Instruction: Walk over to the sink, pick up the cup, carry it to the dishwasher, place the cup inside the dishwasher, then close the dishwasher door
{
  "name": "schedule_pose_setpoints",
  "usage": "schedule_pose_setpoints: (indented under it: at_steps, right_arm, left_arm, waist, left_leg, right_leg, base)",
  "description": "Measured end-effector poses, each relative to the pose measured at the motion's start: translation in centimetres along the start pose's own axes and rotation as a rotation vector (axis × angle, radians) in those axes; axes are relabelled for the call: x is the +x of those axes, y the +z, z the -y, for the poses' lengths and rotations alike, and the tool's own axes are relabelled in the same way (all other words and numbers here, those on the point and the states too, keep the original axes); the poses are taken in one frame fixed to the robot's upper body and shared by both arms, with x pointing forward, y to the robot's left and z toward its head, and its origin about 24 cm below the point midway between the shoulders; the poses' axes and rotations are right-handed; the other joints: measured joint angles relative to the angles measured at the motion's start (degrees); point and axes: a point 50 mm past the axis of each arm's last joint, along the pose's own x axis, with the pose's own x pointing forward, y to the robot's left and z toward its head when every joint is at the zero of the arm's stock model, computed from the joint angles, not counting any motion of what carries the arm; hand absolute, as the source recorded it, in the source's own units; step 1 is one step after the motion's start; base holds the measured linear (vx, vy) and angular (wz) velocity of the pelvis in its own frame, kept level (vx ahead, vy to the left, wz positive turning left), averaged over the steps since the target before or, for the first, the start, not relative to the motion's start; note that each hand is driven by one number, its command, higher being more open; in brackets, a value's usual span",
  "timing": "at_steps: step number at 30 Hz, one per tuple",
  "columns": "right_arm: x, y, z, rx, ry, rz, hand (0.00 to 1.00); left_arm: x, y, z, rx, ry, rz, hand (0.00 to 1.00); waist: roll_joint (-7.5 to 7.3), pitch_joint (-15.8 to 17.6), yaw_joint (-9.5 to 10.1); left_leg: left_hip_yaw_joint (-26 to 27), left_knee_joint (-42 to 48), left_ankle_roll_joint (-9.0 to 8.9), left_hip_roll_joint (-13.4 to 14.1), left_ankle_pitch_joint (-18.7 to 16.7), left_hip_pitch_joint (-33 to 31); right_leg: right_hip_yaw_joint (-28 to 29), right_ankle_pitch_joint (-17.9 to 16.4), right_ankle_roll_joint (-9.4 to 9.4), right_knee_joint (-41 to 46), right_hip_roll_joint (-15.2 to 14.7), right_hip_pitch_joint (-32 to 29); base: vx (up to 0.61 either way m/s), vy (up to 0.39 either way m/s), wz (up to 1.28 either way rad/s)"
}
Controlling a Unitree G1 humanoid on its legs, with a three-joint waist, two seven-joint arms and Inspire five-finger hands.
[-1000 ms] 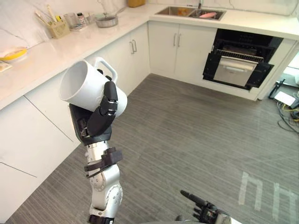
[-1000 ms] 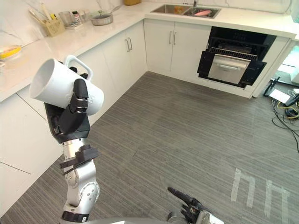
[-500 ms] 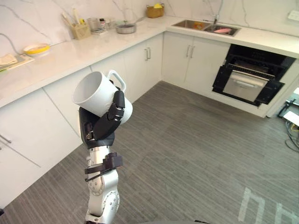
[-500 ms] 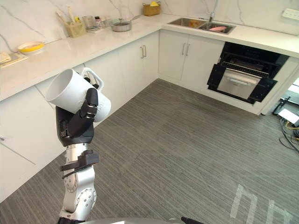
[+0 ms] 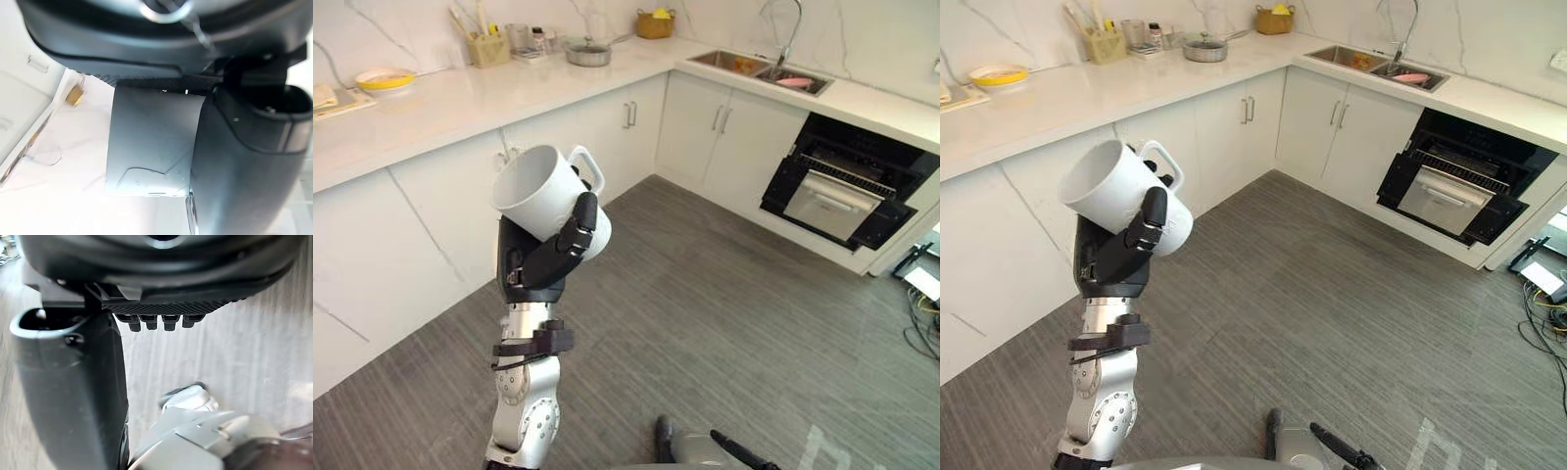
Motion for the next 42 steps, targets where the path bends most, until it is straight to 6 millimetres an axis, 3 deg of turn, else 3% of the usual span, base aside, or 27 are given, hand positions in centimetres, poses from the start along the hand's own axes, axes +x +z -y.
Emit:
schedule_pose_setpoints:
  at_steps: [2, 5, 8, 9, 11, 12, 14, 16, 18, 20, 21, 22, 23, 24, 25, 27, 29, 30, 32, 33, 35, 36, 37, 39, 40, 41, 42]
  right_arm:
    - [0.0, 0.3, 0.3, -0.008, -0.001, 0.0, 1.0]
    - [-0.1, -0.1, 0.5, -0.022, 0.006, -0.048, 1.0]
    - [-0.2, -1.0, 1.1, -0.016, -0.005, -0.075, 1.0]
    - [-0.2, -1.1, 1.5, -0.031, -0.016, -0.077, 1.0]
    - [-0.3, -1.2, 1.8, -0.078, -0.035, -0.08, 1.0]
    - [-0.3, -1.2, 1.8, -0.09, -0.037, -0.08, 1.0]
    - [-0.2, -0.4, 1.7, -0.107, -0.032, -0.051, 1.0]
    - [-0.1, 0.7, 1.1, -0.131, -0.013, -0.013, 1.0]
    - [0.0, 2.1, 0.6, -0.173, -0.007, 0.028, 1.0]
    - [0.1, 3.3, 0.2, -0.202, -0.005, 0.056, 1.0]
    - [0.1, 3.3, -0.2, -0.201, 0.0, 0.053, 1.0]
    - [0.2, 3.0, -0.9, -0.196, 0.012, 0.035, 1.0]
    - [0.2, 2.8, -1.2, -0.195, 0.017, 0.025, 1.0]
    - [0.2, 2.2, -1.5, -0.19, 0.017, -0.003, 1.0]
    - [0.2, 1.9, -1.4, -0.185, 0.009, -0.017, 1.0]
    - [0.1, 0.0, -0.1, -0.13, -0.046, -0.09, 1.0]
    - [0.0, -1.4, 0.3, -0.088, -0.066, -0.134, 1.0]
    - [0.0, -2.2, 0.2, -0.029, -0.062, -0.15, 1.0]
    - [-0.1, -1.1, -0.2, -0.003, -0.035, -0.064, 1.0]
    - [-0.1, -0.7, -0.5, -0.019, -0.028, -0.038, 1.0]
    - [-0.1, 0.2, -1.3, -0.033, -0.027, 0.02, 1.0]
    - [-0.1, 0.2, -1.3, -0.033, -0.027, 0.02, 1.0]
    - [-0.2, 0.6, -1.7, -0.02, -0.034, 0.045, 1.0]
    - [-0.2, 0.2, -1.5, -0.021, -0.08, 0.03, 1.0]
    - [-0.3, -0.5, -1.0, -0.027, -0.112, 0.006, 1.0]
    - [-0.2, -0.6, 0.1, -0.041, -0.154, -0.008, 1.0]
    - [-0.2, -0.6, 0.5, -0.04, -0.175, -0.014, 1.0]
  left_arm:
    - [-0.1, -0.6, 1.0, -0.028, -0.057, -0.026, 0.0]
    - [-0.3, -1.0, 1.6, -0.049, -0.091, -0.046, 0.0]
    - [-0.3, -1.2, 1.5, -0.052, -0.081, -0.049, 0.0]
    - [-0.5, -1.3, 1.4, -0.059, -0.062, -0.048, 0.0]
    - [-1.2, -1.4, 0.9, -0.062, -0.017, -0.055, 0.0]
    - [-1.4, -1.3, 0.7, -0.058, -0.009, -0.055, 0.0]
    - [-1.5, -0.7, -0.4, -0.03, 0.011, -0.034, 0.0]
    - [-1.4, -0.1, -1.3, -0.017, 0.038, -0.012, 0.0]
    - [-1.4, 0.1, -1.6, -0.026, 0.058, 0.002, 0.0]
    - [-1.5, 0.5, -1.2, -0.028, 0.047, 0.03, 0.0]
    - [-1.5, 0.4, -1.1, -0.026, 0.046, 0.032, 0.0]
    - [-1.9, 0.0, -1.3, -0.027, 0.065, 0.008, 0.0]
    - [-2.1, -0.2, -1.5, -0.024, 0.075, -0.005, 0.0]
    - [-2.3, -0.5, -1.8, -0.013, 0.081, -0.026, 0.0]
    - [-2.4, -0.5, -1.8, -0.012, 0.078, -0.032, 0.0]
    - [-2.3, -0.8, -1.3, -0.018, 0.029, -0.056, 0.0]
    - [-2.1, -0.7, -1.3, -0.014, 0.0, -0.055, 0.0]
    - [-1.8, -0.5, -1.1, -0.012, -0.018, -0.041, 0.0]
    - [-1.5, -0.4, -0.7, -0.009, -0.046, -0.033, 0.0]
    - [-1.3, -0.4, -0.4, -0.008, -0.068, -0.033, 0.0]
    - [-0.2, -0.5, 0.7, -0.006, -0.17, -0.027, 0.0]
    - [-0.2, -0.5, 0.7, -0.006, -0.17, -0.027, 0.0]
    - [0.1, -0.4, 0.9, -0.006, -0.189, -0.015, 0.0]
    - [0.2, -0.3, 0.6, -0.004, -0.178, -0.009, 0.0]
    - [0.2, -0.2, 0.6, -0.01, -0.18, -0.003, 0.0]
    - [0.0, -0.7, 0.8, -0.033, -0.179, -0.005, 0.0]
    - [-0.1, -1.1, 1.0, -0.045, -0.182, -0.013, 0.0]
  waist:
    - [2.06, -0.95, -0.02]
    - [2.3, -1.53, -0.24]
    - [3.56, -2.91, -0.26]
    - [4.17, -3.07, 0.0]
    - [4.42, -2.9, 0.7]
    - [4.23, -2.87, 1.01]
    - [3.71, -2.55, 3.24]
    - [2.09, -1.52, 4.07]
    - [1.19, -1.17, 4.65]
    - [2.08, -1.42, 5.7]
    - [1.87, -1.38, 5.83]
    - [0.4, -1.74, 5.93]
    - [-0.26, -1.91, 5.96]
    - [-2.32, -2.12, 5.74]
    - [-2.68, -2.15, 5.3]
    - [-2.88, -2.23, 4.89]
    - [-3.04, -2.02, 4.79]
    - [-3.03, -0.96, 4.51]
    - [-2.7, -1.03, 2.6]
    - [-2.55, -1.32, 1.91]
    - [-1.92, -1.62, 0.7]
    - [-1.92, -1.62, 0.7]
    - [-1.73, -1.54, 0.09]
    - [-1.82, -1.51, -0.06]
    - [-2.96, -1.74, -0.64]
    - [-0.47, -0.99, -1.3]
    - [0.77, -0.8, -1.25]
  left_leg:
    - [-0.21, 0.87, -0.64, 2.79, 0.55, 0.58]
    - [-0.35, 8.95, -1.5, 3.88, 6.02, -1.41]
    - [-0.86, 26.48, -5.61, 4.99, 13.85, -9.27]
    - [0.14, 38.05, -5.53, 6.4, 17.33, -14.6]
    - [3.89, 54.3, -0.94, 7.39, 14.34, -22.81]
    - [5.16, 56.19, 0.56, 7.35, 13.31, -25.11]
    - [10.57, 52.34, 2.56, 6.58, 8.57, -33.17]
    - [14.7, 39.66, 2.81, 3.7, 7.61, -35.44]
    - [14.13, 19.15, 1.79, -0.84, 11.35, -35.73]
    - [4.22, -2.02, -0.42, -3.03, 19.41, -35.49]
    - [3.97, -0.13, -1.56, -3.07, 24.04, -35.64]
    - [4.07, 3.4, 0.19, -4.46, 27.56, -35.72]
    - [4.56, 4.88, 0.39, -4.9, 27.6, -35.8]
    - [6.7, 8.1, 2.35, -6.67, 24.33, -35.86]
    - [7.21, 9.45, 2.9, -7.34, 22.84, -35.86]
    - [8.91, 12.14, 4.48, -9.44, 17.51, -32.6]
    - [10.12, 9.38, 5.78, -10.26, 15.37, -27.16]
    - [12.03, 3.96, 6.06, -10.42, 14.94, -19.28]
    - [14.38, -2.79, 5.97, -9.5, 15.0, -12.01]
    - [14.93, -4.06, 5.83, -8.99, 14.93, -10.41]
    - [17.37, -5.77, 4.52, -6.58, 14.59, -6.94]
    - [17.37, -5.77, 4.52, -6.58, 14.59, -6.94]
    - [19.18, -7.0, 2.92, -5.12, 13.6, -4.5]
    - [21.04, -7.24, 0.74, -4.36, 11.59, -1.42]
    - [21.41, -6.27, -0.53, -4.97, 9.16, 0.11]
    - [21.16, -4.3, -1.36, -3.13, 6.07, 1.49]
    - [21.18, -3.25, -1.81, -2.06, 5.61, 1.23]
  right_leg:
    - [-1.61, -5.45, -1.63, 5.09, 2.08, -1.55]
    - [-2.06, -9.52, -2.26, 6.16, 3.72, 0.7]
    - [-1.65, -11.41, -3.73, 3.4, 5.68, 4.4]
    - [-0.83, -12.66, -5.73, 0.88, 7.18, 7.16]
    - [0.83, -14.04, -7.75, -3.66, 8.29, 14.05]
    - [1.31, -14.0, -7.69, -5.16, 8.21, 16.05]
    - [2.99, -12.21, -4.71, -9.1, 6.56, 21.9]
    - [4.62, -12.16, -4.53, -10.31, 3.45, 25.74]
    - [6.29, -12.28, -3.54, -10.68, 0.46, 27.95]
    - [10.5, -15.19, 0.48, -11.04, -0.22, 30.67]
    - [11.67, -16.47, 0.72, -10.98, -0.67, 31.93]
    - [13.24, -17.4, 1.11, -9.63, -2.29, 32.56]
    - [13.87, -17.38, 1.09, -8.21, -3.08, 32.2]
    - [14.42, -16.93, 1.25, -2.52, -5.43, 30.1]
    - [14.19, -16.22, 1.44, 0.09, -6.08, 29.3]
    - [13.77, -9.26, 3.85, 12.15, -8.02, 26.09]
    - [13.35, 1.22, 9.52, 22.16, -9.5, 22.02]
    - [11.89, 1.04, 8.15, 34.79, -10.65, 16.31]
    - [6.44, -4.89, 2.42, 43.06, -10.23, 8.31]
    - [4.37, -6.79, 2.2, 42.92, -9.63, 6.05]
    - [-3.55, -12.43, 2.13, 33.16, -7.38, -0.2]
    - [-3.55, -12.43, 2.13, 33.16, -7.38, -0.2]
    - [-10.81, -12.39, 1.35, 18.72, -6.32, -1.72]
    - [-14.34, -8.4, -0.79, 4.8, -3.74, -1.33]
    - [-13.15, -0.59, -1.87, -4.57, -2.5, 0.33]
    - [-13.29, 2.83, -7.98, -3.91, -0.3, 1.62]
    - [-12.87, 2.7, -8.22, -3.69, 0.72, 1.72]
  base:
    - [0.48, -0.327, 0.07]
    - [0.45, -0.291, -0.08]
    - [0.41, -0.164, -0.11]
    - [0.46, -0.1, -0.26]
    - [0.45, -0.056, -0.27]
    - [0.46, -0.026, -0.3]
    - [0.56, 0.051, -0.47]
    - [0.53, 0.125, -0.49]
    - [0.49, 0.176, -0.56]
    - [0.53, 0.317, -0.8]
    - [0.54, 0.379, -0.8]
    - [0.41, 0.293, -0.58]
    - [0.6, 0.377, -0.63]
    - [0.5, 0.28, -0.33]
    - [0.61, 0.318, -0.17]
    - [0.56, 0.282, -0.1]
    - [0.51, 0.247, -0.47]
    - [0.32, 0.152, -0.73]
    - [0.31, 0.146, -0.76]
    - [0.34, 0.118, -0.57]
    - [0.42, 0.027, -0.41]
    - [0.5, -0.021, -0.49]
    - [0.45, -0.061, -0.55]
    - [0.49, -0.094, -0.57]
    - [0.53, -0.138, -0.23]
    - [0.52, -0.117, -0.18]
    - [0.46, -0.113, -0.19]
